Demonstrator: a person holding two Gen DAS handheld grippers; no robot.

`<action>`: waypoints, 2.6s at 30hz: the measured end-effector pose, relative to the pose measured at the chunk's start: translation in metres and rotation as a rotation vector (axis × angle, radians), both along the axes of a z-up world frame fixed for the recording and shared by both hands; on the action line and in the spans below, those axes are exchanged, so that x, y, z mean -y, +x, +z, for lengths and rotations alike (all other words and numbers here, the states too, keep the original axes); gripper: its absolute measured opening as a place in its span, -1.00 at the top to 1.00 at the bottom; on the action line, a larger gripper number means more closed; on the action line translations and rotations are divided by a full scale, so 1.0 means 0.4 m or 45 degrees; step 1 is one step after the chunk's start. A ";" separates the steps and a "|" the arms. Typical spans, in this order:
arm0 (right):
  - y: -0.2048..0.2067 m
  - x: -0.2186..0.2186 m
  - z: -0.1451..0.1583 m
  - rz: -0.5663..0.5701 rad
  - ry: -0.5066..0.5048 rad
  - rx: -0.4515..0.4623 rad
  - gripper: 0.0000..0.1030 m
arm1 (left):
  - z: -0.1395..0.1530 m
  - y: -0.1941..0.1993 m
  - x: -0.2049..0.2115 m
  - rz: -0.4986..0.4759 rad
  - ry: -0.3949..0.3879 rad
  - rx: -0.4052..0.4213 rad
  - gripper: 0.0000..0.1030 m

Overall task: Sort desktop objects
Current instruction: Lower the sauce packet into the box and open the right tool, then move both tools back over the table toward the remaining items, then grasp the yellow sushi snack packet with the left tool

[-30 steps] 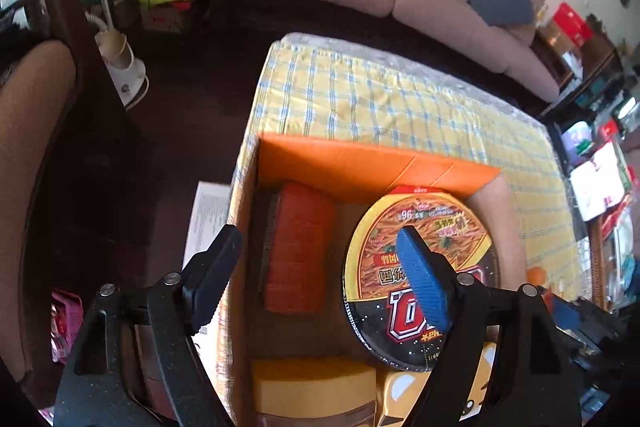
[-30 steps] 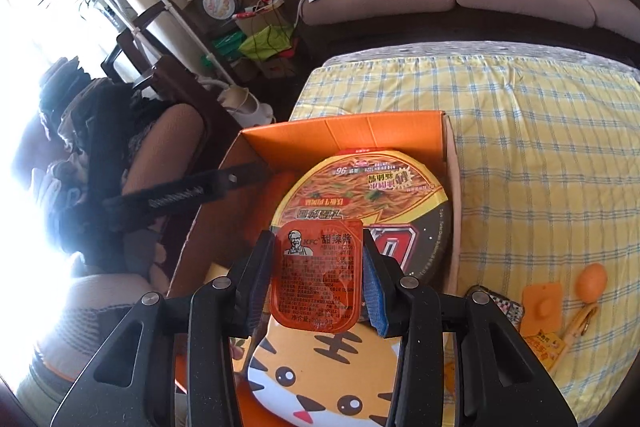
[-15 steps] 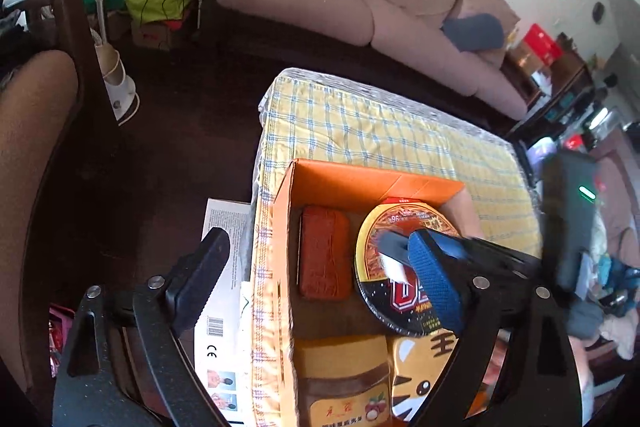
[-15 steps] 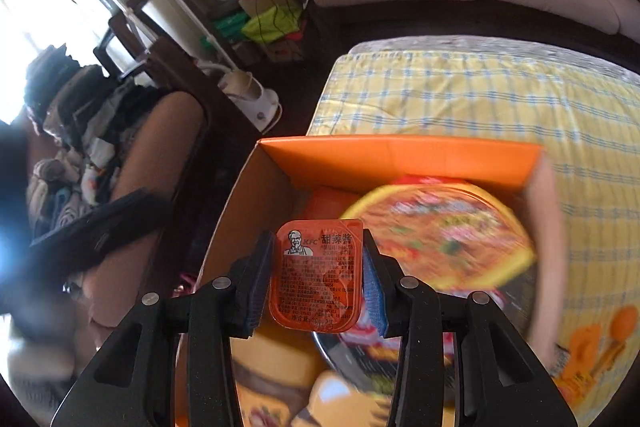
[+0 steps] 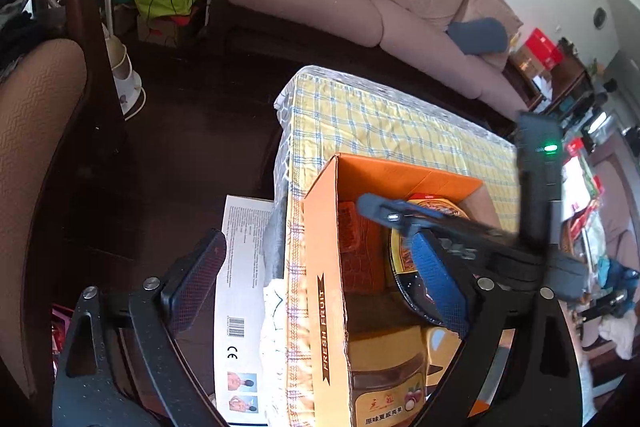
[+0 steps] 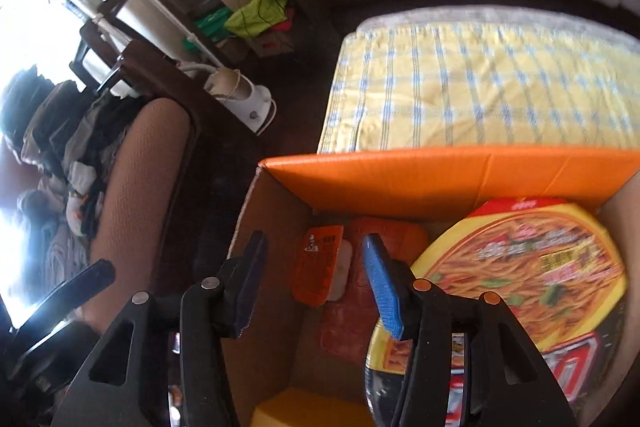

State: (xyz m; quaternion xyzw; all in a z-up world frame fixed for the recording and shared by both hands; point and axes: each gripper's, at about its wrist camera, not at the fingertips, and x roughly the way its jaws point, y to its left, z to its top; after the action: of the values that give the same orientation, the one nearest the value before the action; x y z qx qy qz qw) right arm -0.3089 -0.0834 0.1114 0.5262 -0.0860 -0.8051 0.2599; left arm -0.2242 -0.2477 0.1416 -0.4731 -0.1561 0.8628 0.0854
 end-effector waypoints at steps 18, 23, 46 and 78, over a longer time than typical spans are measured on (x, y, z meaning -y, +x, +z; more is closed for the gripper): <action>0.182 -0.510 0.187 -0.153 0.219 -0.198 -0.37 | 0.051 0.078 -0.424 -0.332 0.002 -0.016 -1.00; 0.231 -0.701 0.166 -0.286 0.200 -0.164 -0.49 | 0.037 0.110 -0.587 -0.456 -0.059 -0.004 -1.00; 0.418 -1.272 -0.005 -0.649 0.200 -0.071 -0.04 | -0.224 0.290 -1.097 -0.820 -0.414 0.090 -0.08; 0.295 -1.265 -0.077 -0.496 0.356 -0.152 0.57 | -0.160 0.225 -1.084 -0.788 -0.149 0.071 0.71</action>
State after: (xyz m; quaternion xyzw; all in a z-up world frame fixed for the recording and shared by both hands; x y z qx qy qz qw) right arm -0.1909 0.4227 0.0805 0.4822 -0.0579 -0.8736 0.0291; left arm -0.1340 0.1858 0.0776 -0.5256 0.0428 0.7902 0.3122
